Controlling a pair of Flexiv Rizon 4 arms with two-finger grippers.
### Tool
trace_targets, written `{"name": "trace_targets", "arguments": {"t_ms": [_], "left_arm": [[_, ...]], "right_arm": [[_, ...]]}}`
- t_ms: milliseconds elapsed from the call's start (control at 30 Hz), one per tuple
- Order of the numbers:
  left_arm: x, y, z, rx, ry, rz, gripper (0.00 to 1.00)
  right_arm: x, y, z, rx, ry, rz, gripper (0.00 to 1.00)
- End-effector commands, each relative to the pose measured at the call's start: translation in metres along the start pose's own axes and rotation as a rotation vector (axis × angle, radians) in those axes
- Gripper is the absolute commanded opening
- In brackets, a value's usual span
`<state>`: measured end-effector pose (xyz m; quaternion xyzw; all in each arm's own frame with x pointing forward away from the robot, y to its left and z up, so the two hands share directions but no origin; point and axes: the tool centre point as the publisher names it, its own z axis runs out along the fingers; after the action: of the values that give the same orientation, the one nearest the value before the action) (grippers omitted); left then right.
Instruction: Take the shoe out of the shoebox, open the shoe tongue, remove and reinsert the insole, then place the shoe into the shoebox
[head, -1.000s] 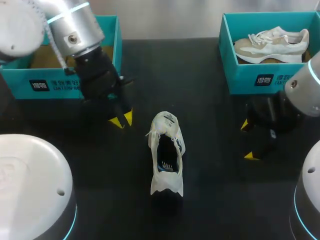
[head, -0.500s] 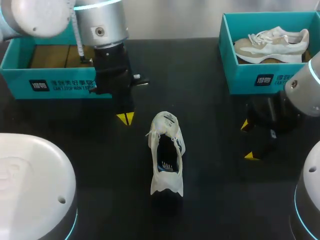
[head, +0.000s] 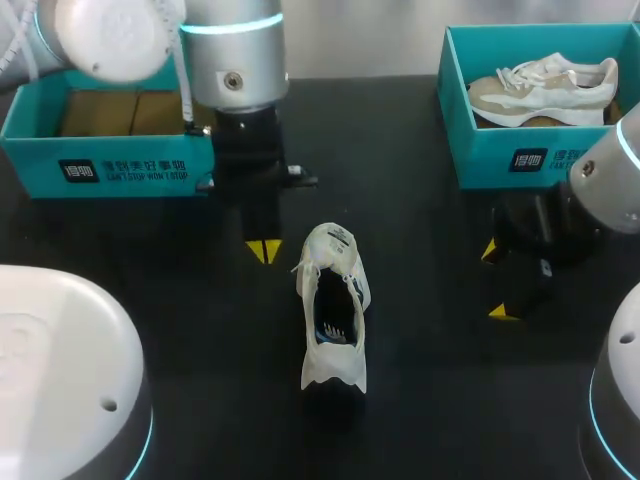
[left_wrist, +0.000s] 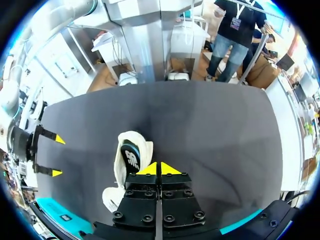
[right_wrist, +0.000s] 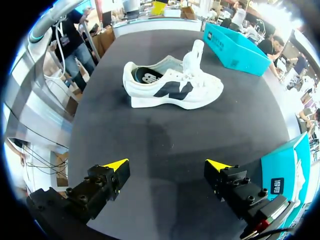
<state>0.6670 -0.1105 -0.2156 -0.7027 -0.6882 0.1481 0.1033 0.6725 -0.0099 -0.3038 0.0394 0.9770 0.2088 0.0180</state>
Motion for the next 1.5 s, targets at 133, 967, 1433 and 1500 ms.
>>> {"name": "trace_targets", "arguments": {"t_ms": [133, 967, 1433, 1500], "left_arm": [[-0.018, -0.012, 0.021, -0.067, 0.02, -0.007, 0.0], [-0.045, 0.002, 0.054, -0.127, 0.016, 0.071, 0.0], [-0.062, 0.014, 0.082, -0.125, 0.033, 0.121, 0.0], [-0.062, 0.014, 0.082, -0.125, 0.033, 0.121, 0.0]], "right_arm": [[0.001, 0.0, 0.0, 0.001, -0.002, 0.0, 1.0], [0.001, 0.0, 0.0, 0.001, -0.002, 0.0, 1.0], [0.001, 0.0, 0.0, 0.001, -0.002, 0.0, 1.0], [0.001, 0.0, 0.0, 0.001, -0.002, 0.0, 1.0]]}}
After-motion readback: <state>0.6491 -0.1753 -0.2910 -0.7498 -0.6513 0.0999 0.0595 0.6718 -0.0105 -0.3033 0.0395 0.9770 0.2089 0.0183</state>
